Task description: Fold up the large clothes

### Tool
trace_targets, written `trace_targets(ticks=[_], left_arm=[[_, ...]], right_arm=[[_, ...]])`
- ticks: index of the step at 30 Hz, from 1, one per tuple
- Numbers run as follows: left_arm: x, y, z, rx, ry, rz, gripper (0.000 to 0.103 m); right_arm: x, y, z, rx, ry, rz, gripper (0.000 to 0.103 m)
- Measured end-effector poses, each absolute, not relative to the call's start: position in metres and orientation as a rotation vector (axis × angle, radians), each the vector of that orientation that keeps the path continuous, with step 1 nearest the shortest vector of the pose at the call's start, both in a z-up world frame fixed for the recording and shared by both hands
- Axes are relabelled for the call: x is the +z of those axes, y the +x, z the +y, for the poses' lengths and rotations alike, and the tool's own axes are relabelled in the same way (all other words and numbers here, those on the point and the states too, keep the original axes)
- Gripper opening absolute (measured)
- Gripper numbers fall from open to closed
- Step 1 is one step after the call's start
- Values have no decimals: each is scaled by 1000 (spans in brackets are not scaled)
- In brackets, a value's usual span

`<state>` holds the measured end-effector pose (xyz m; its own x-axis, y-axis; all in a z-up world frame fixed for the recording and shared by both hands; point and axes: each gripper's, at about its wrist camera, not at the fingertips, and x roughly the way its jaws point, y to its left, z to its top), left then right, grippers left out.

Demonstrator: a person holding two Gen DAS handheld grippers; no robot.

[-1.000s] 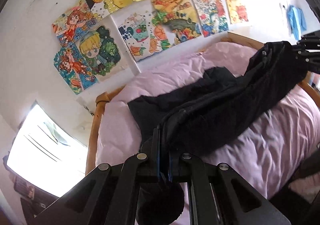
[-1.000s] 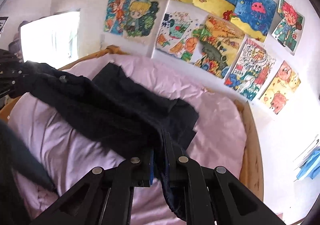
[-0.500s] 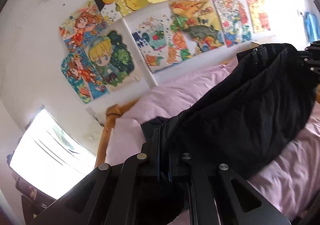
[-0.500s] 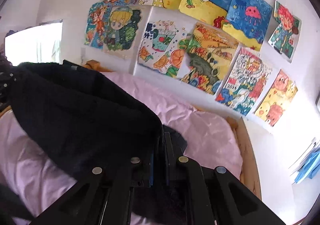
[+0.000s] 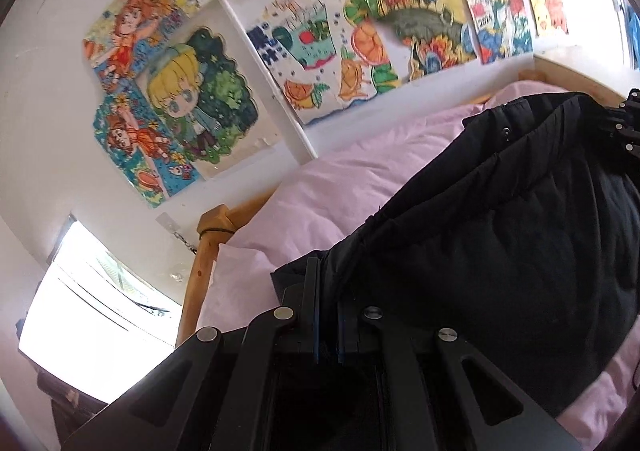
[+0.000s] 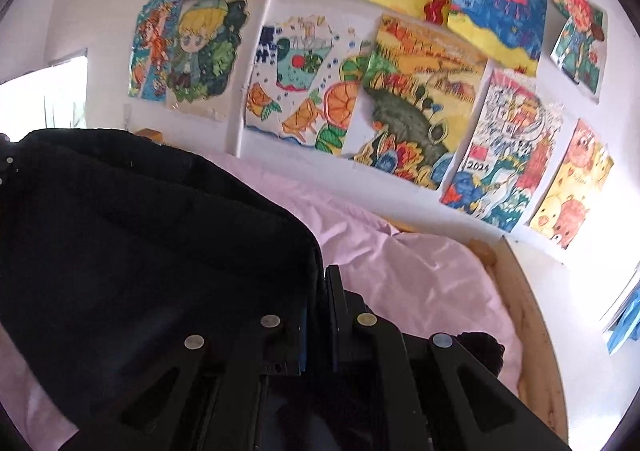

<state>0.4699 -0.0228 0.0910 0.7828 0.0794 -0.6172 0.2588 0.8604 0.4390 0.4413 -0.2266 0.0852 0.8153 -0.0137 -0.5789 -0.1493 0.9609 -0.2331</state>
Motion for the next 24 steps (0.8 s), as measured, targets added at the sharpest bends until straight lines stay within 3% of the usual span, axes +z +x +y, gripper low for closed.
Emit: trace_targets(ticks=[11,24], left_arm=[[41,523,-12,-107,468,806,6],[18,549,-1,-132,363,920,7]], right_arm=[[39,481,-230,75,-225,680,9],[14,496,-235,73,-157,715,15]])
